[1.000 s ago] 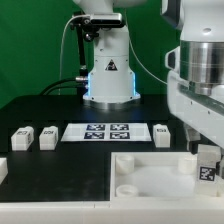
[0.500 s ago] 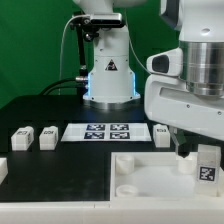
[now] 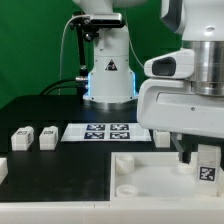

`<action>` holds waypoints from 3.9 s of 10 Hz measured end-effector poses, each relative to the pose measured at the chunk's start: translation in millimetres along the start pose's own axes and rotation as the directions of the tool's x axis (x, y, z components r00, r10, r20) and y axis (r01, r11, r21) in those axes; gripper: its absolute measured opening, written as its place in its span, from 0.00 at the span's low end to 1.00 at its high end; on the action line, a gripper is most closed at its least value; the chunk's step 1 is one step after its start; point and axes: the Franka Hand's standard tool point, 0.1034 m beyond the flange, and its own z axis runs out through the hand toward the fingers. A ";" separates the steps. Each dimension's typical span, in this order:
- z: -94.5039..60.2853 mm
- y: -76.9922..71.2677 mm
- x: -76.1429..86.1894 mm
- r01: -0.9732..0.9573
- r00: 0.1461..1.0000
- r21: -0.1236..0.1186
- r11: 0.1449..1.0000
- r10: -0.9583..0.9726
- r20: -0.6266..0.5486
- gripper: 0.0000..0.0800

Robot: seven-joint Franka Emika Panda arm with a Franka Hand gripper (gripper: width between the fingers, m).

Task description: Assemble one leg

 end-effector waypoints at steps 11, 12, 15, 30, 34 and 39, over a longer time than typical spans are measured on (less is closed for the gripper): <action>0.9 13.2 -5.0 -0.999 0.022 -0.047 0.025 0.998 0.053 0.37; 0.8 13.1 -4.9 -0.998 0.042 -0.046 0.044 0.998 0.056 0.39; 2.0 9.1 -8.4 -0.972 0.229 -0.035 0.231 0.972 0.043 0.74; 2.6 -1.2 -6.0 -0.102 0.995 0.024 0.994 0.103 -0.019 0.37; 3.5 8.5 -1.5 -0.647 0.762 0.030 0.762 0.647 0.022 0.37; 4.4 6.9 -5.2 -0.995 0.094 -0.026 0.098 0.989 0.118 0.37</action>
Offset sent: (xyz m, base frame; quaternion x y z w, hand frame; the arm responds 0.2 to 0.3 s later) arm 0.0000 0.0000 0.0000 0.0000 0.0000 0.1790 0.9838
